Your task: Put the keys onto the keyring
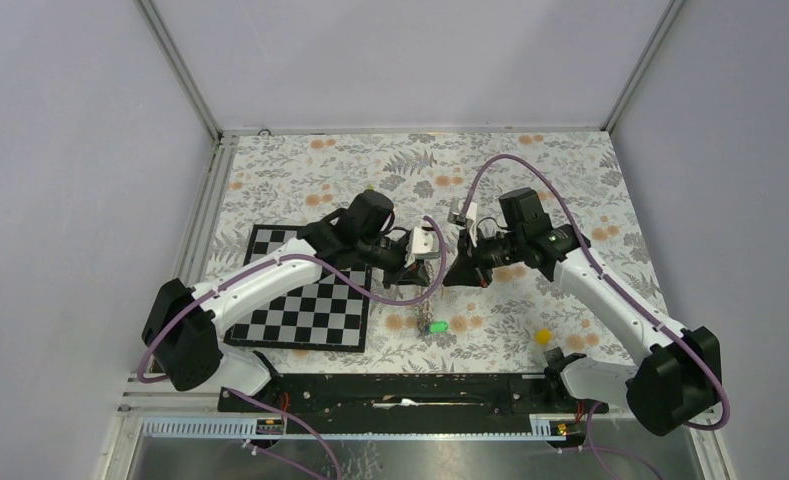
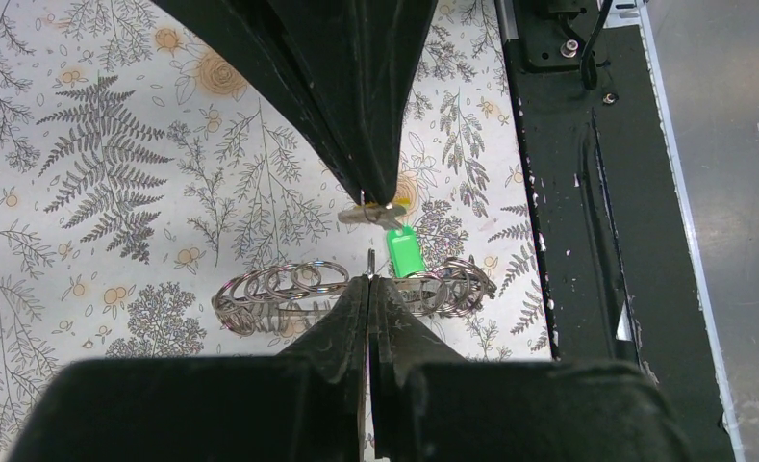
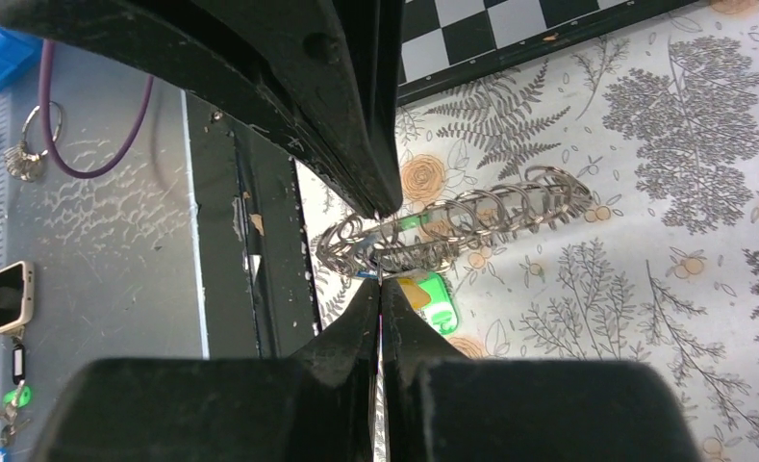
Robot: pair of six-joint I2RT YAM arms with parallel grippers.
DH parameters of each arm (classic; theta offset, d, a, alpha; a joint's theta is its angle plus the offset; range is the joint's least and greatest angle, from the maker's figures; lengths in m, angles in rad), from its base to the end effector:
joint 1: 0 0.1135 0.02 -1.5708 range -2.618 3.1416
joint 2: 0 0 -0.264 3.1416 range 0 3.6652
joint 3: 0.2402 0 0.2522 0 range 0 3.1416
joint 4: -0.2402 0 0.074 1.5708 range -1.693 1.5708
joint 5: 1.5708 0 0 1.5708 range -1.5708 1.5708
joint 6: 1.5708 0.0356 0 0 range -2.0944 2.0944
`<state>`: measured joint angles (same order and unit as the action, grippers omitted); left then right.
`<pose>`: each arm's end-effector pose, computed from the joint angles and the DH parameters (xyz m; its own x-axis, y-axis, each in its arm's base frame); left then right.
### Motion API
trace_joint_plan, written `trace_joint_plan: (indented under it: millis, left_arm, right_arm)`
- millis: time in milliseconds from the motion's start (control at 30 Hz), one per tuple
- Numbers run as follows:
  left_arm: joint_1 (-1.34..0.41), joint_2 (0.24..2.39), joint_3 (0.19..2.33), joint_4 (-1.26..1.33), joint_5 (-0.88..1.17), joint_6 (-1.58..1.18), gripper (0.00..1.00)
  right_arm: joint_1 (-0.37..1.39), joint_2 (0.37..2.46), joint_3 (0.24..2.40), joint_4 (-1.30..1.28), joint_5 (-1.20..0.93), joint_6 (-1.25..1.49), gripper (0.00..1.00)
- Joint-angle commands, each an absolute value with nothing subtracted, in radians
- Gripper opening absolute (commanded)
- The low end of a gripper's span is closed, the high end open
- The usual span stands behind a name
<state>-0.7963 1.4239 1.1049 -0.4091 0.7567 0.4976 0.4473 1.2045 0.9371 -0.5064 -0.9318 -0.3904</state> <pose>0.1975 -0.2368 0.2883 0.0102 0.4858 -0.8740 0.9938 -0.1021 -0.0452 0.2091 0.1320 0.2866 -0.2875 -0.3897 -0.8749 -0.9570 0.1526 0.2466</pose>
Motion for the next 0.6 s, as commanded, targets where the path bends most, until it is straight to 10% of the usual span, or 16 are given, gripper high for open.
trace_joint_plan:
  millis: [0, 567]
  left_arm:
    - [-0.79, 1.416, 1.157, -0.338, 0.809, 0.485, 0.0]
    - [-0.797, 1.4, 1.131, -0.313, 0.778, 0.47, 0.0]
  right_arm:
    - [0.477, 1.231, 0.941, -0.462, -0.965, -0.345, 0.0]
    - [0.506, 1.306, 0.972, -0.456, -0.941, -0.297, 0.0]
